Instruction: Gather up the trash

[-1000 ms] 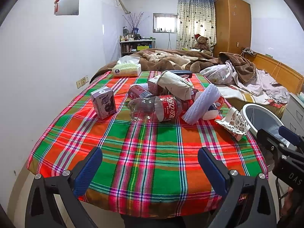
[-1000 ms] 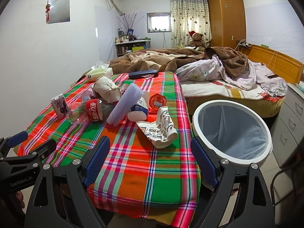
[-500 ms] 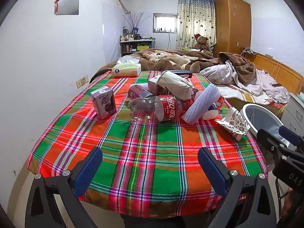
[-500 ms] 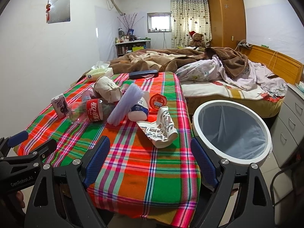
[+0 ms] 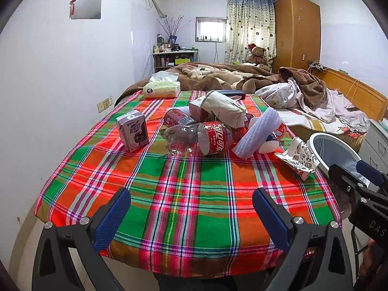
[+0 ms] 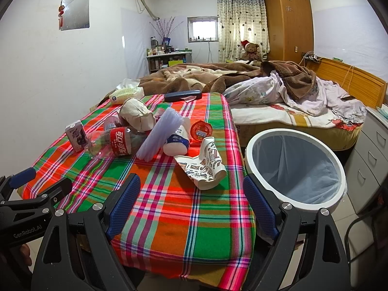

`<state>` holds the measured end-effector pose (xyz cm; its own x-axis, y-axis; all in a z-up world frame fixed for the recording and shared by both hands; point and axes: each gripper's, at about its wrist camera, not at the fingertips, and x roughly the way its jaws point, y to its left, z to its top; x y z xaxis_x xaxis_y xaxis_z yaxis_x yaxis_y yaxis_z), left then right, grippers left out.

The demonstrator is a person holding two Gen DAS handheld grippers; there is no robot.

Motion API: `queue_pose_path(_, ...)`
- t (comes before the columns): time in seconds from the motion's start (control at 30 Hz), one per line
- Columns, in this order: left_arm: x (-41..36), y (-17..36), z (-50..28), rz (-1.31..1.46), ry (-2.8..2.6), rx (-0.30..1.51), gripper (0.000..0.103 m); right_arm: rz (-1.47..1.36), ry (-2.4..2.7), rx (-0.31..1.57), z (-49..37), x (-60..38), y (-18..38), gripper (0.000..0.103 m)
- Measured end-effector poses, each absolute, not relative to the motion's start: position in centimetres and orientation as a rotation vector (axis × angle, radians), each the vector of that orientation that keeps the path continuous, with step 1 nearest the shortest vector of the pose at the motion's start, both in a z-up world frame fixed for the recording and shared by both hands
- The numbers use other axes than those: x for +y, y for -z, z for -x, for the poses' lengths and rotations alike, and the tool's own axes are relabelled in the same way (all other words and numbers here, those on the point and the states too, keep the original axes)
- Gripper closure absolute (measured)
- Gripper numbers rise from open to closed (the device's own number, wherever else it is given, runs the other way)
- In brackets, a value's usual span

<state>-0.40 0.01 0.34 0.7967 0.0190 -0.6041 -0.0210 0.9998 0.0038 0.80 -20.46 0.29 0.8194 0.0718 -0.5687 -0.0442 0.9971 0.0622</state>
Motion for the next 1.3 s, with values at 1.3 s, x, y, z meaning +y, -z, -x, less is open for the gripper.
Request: queue_pose_path(1.3,1.0,0.1,-2.4,0.002,0.001,0.673,0.001,-0.056,-0.025,0.605,-3.2,-21.8,0.2,0.015)
